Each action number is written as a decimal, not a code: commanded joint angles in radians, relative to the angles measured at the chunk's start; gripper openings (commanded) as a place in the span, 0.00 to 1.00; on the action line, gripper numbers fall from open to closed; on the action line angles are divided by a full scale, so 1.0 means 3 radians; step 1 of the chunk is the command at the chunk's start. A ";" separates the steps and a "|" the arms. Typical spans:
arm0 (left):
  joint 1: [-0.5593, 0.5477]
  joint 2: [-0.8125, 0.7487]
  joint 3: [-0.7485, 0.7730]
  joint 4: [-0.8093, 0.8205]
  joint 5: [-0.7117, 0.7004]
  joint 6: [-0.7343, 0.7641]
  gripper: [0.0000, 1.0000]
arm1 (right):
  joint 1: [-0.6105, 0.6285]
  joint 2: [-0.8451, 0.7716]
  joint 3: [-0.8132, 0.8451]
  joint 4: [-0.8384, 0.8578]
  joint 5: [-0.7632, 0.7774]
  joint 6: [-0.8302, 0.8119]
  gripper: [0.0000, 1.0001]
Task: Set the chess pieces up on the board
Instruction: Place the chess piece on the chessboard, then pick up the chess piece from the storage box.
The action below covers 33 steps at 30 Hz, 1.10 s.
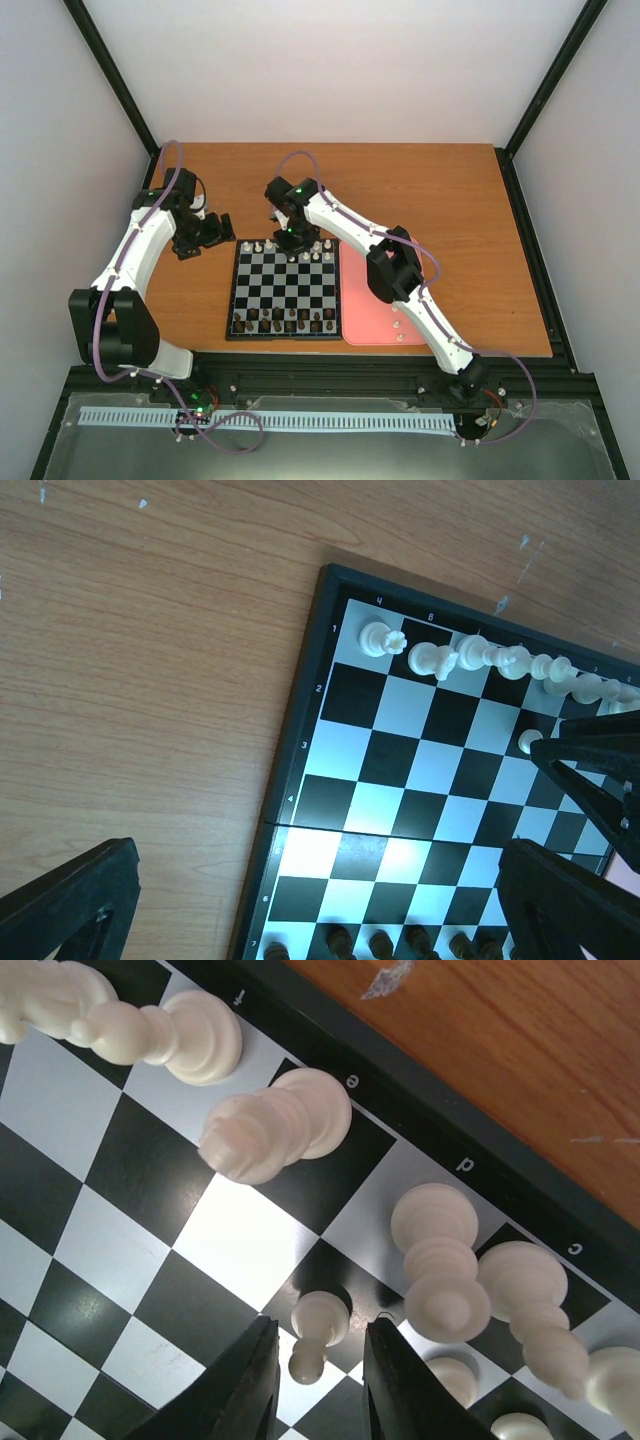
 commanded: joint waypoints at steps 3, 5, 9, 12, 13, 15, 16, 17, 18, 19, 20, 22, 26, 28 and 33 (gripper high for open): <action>-0.0003 0.0029 0.0049 0.0067 0.0039 -0.0013 1.00 | 0.0045 -0.0222 0.0063 -0.0067 -0.0060 -0.0103 0.27; -0.0003 0.0022 0.0049 0.0062 0.0041 -0.0006 1.00 | 0.0044 -0.0283 0.0056 -0.0090 -0.0014 -0.0100 0.27; -0.0003 0.0020 0.0064 0.0052 0.0034 -0.0002 1.00 | 0.0044 -0.0444 0.0031 -0.0081 0.0126 -0.0080 0.28; -0.0003 0.0012 0.0074 0.0040 0.0028 -0.0002 1.00 | 0.0045 -0.0644 0.0034 -0.0046 0.0173 -0.0074 0.29; -0.0003 0.0013 0.0075 0.0037 0.0021 -0.0002 1.00 | 0.0044 -0.0707 0.0027 -0.0054 0.0236 -0.0069 0.30; -0.0003 0.0005 0.0075 0.0033 0.0009 0.0004 1.00 | 0.0041 -0.0865 -0.0056 -0.0104 0.0379 -0.0047 0.31; 0.0000 0.0003 0.0075 0.0029 0.0004 0.0003 1.00 | 0.0037 -0.0952 -0.0149 -0.0125 0.0461 -0.0028 0.32; -0.0003 -0.0002 0.0077 0.0024 -0.0002 0.0004 1.00 | 0.0028 -0.1063 -0.0301 -0.0133 0.0542 -0.0005 0.34; -0.0002 -0.0011 0.0080 0.0018 0.0002 0.0004 1.00 | 0.0013 -0.1187 -0.0512 -0.0107 0.0631 0.0027 0.36; -0.0003 -0.0014 0.0080 0.0019 -0.0003 0.0008 1.00 | -0.0009 -0.1354 -0.0789 -0.0040 0.0708 0.0074 0.37; -0.0003 -0.0019 0.0078 0.0021 -0.0011 0.0004 1.00 | -0.0046 -0.1518 -0.1143 0.0064 0.0753 0.0118 0.37; -0.0003 -0.0016 0.0084 0.0021 -0.0013 0.0004 1.00 | -0.0164 -0.1896 -0.1795 0.0275 0.0764 0.0237 0.38; -0.0003 0.0018 0.0122 0.0021 -0.0009 0.0004 1.00 | -0.0540 -0.2535 -0.3015 0.0671 0.0637 0.0447 0.38; -0.0003 0.0041 0.0144 0.0021 -0.0017 0.0006 1.00 | -0.0735 -0.2788 -0.3589 0.0829 0.0510 0.0525 0.38; -0.0001 0.0089 0.0163 0.0031 -0.0014 0.0006 1.00 | -0.0973 -0.2990 -0.4156 0.1010 0.0447 0.0455 0.39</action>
